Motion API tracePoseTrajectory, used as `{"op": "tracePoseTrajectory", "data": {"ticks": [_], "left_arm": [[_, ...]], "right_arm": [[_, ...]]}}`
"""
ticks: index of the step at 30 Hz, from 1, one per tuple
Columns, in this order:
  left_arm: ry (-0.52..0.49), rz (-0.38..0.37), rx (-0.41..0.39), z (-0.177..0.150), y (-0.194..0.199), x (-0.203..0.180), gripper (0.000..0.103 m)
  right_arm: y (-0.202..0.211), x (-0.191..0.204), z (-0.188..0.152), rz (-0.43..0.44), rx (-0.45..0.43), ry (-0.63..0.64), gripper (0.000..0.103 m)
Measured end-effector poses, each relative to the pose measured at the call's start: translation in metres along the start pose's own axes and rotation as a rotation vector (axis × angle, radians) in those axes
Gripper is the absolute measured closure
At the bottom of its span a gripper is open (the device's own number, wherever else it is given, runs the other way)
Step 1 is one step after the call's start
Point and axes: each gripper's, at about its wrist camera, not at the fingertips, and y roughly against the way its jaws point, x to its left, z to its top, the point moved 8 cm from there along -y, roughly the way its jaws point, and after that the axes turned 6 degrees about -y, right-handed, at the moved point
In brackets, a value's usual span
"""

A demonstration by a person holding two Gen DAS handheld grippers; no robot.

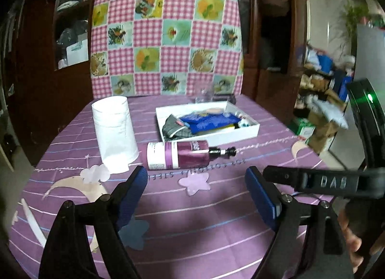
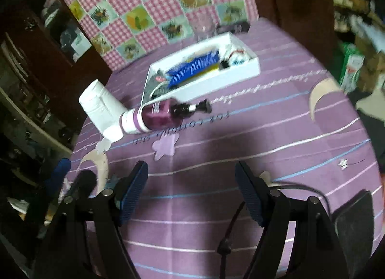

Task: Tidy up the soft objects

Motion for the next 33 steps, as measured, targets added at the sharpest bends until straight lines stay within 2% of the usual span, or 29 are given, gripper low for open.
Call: {"op": "tracePoseTrajectory", "data": {"ticks": [3,7,10,13,15,17,22,33], "left_arm": [[0.006,0.008,-0.045,-0.002,-0.004,0.0,0.018],[-0.056,0.034,-0.03,-0.011,-0.022,-0.004,0.018],[-0.015,0.043,-0.062,-0.019,-0.026,0.002,0.018],[0.024,0.079,-0.073,-0.025,-0.026,0.012,0.018],[0.054,0.09,-0.065,-0.03,-0.027,0.018,0.018],[0.086,0.095,-0.053,-0.033,-0.03,0.022,0.018],[0.11,0.135,-0.029,-0.037,-0.034,0.031,0.018],[0.048,0.15,-0.053,-0.036,-0.029,0.021,0.018]], "right_arm": [[0.007,0.0,-0.003,-0.03,-0.142,0.037,0.028],[0.008,-0.006,-0.002,-0.058,-0.276,0.06,0.028],[0.007,-0.009,0.001,-0.077,-0.357,0.072,0.028],[-0.001,-0.006,-0.002,-0.144,-0.414,0.15,0.028],[-0.012,-0.005,-0.004,-0.208,-0.378,0.198,0.028],[-0.016,-0.003,-0.006,-0.212,-0.356,0.221,0.028],[-0.002,-0.008,-0.005,-0.221,-0.423,0.201,0.028],[0.004,-0.001,-0.008,-0.231,-0.456,0.227,0.028]]}}
